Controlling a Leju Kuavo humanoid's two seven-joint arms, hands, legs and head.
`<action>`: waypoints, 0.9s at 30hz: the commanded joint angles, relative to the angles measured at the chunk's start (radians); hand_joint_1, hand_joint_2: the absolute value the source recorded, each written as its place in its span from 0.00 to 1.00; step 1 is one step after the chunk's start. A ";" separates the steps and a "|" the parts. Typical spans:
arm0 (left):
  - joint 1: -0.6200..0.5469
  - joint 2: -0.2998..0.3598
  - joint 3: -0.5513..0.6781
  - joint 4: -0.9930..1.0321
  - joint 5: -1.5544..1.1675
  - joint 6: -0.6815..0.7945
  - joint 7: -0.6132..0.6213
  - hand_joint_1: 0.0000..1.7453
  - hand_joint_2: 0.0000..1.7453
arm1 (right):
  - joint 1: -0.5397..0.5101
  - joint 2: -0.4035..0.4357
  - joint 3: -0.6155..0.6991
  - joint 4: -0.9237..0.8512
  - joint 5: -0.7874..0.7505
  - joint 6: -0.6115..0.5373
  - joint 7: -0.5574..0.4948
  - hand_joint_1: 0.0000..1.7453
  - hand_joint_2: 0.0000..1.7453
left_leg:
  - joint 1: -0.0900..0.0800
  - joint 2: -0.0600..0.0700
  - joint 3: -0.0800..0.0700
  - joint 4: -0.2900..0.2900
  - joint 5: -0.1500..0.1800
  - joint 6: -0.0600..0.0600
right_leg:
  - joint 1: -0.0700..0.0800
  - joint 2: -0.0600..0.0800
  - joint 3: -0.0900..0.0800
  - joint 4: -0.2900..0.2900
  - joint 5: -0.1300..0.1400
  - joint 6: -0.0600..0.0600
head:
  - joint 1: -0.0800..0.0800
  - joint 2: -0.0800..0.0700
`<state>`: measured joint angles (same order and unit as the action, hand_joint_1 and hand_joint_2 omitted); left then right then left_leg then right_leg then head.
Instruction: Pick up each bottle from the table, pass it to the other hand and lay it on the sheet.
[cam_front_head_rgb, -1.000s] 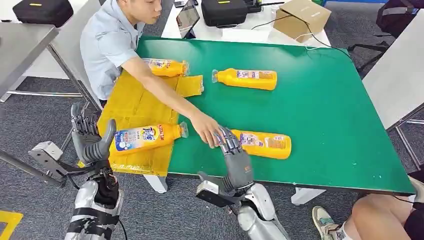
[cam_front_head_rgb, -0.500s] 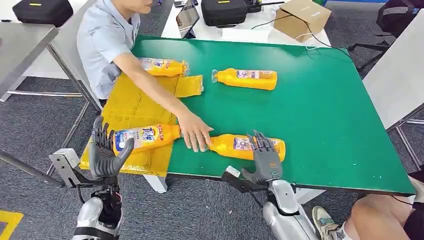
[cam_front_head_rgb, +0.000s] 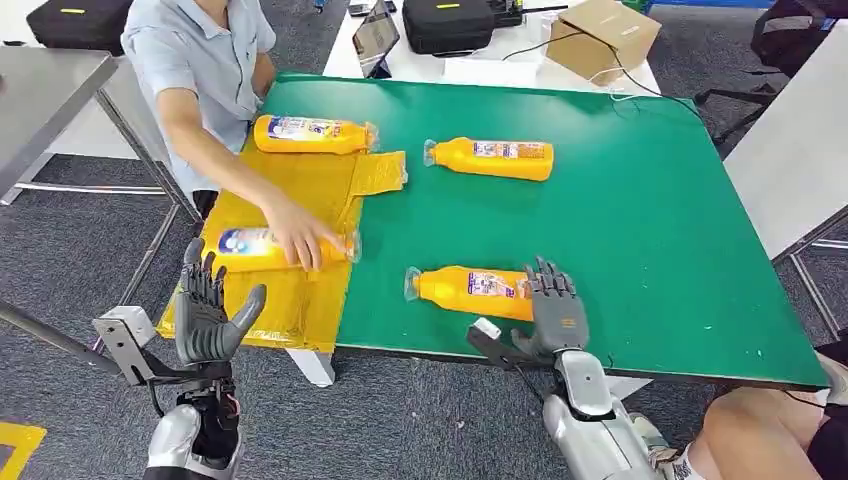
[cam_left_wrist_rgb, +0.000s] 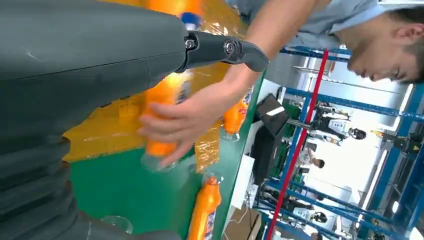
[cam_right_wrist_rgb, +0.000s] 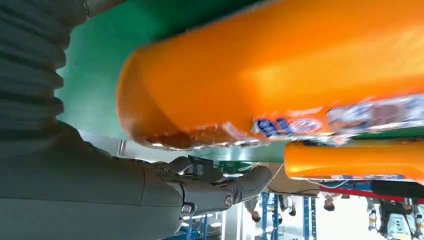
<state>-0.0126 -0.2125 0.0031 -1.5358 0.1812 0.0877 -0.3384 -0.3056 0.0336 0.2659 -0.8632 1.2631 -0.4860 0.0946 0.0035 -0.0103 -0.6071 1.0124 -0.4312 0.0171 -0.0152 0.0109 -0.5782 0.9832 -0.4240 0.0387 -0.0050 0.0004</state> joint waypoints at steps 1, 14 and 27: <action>-0.041 0.022 -0.020 0.044 0.008 -0.010 -0.003 0.00 1.00 | -0.174 -0.008 -0.039 0.279 0.000 -0.017 -0.040 0.00 1.00 | 0.000 0.001 0.003 -0.001 0.000 -0.001 | 0.001 -0.001 0.003 -0.001 0.000 -0.002 | 0.000 0.000; -0.112 0.037 -0.043 0.131 0.045 -0.032 0.014 0.00 1.00 | -0.288 0.033 -0.068 0.501 -0.116 0.243 -0.115 0.90 1.00 | 0.001 0.000 0.006 -0.001 0.001 -0.001 | 0.001 -0.002 0.005 -0.002 0.001 -0.001 | 0.000 0.000; -0.141 0.047 -0.066 0.173 0.077 -0.054 0.019 0.00 1.00 | -0.275 0.040 -0.064 0.527 -0.170 0.290 -0.191 1.00 1.00 | 0.002 0.001 0.015 -0.003 0.001 -0.002 | 0.003 -0.003 0.013 -0.004 0.001 -0.002 | 0.000 0.000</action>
<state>-0.1040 -0.1968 -0.0359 -1.4549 0.2461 0.0397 -0.3220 -0.6259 0.0553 0.2216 -0.4429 1.1341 -0.2102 -0.0275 0.0037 -0.0056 -0.5934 1.0125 -0.4312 0.0170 -0.0142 0.0129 -0.5678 0.9826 -0.4230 0.0393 -0.0050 0.0004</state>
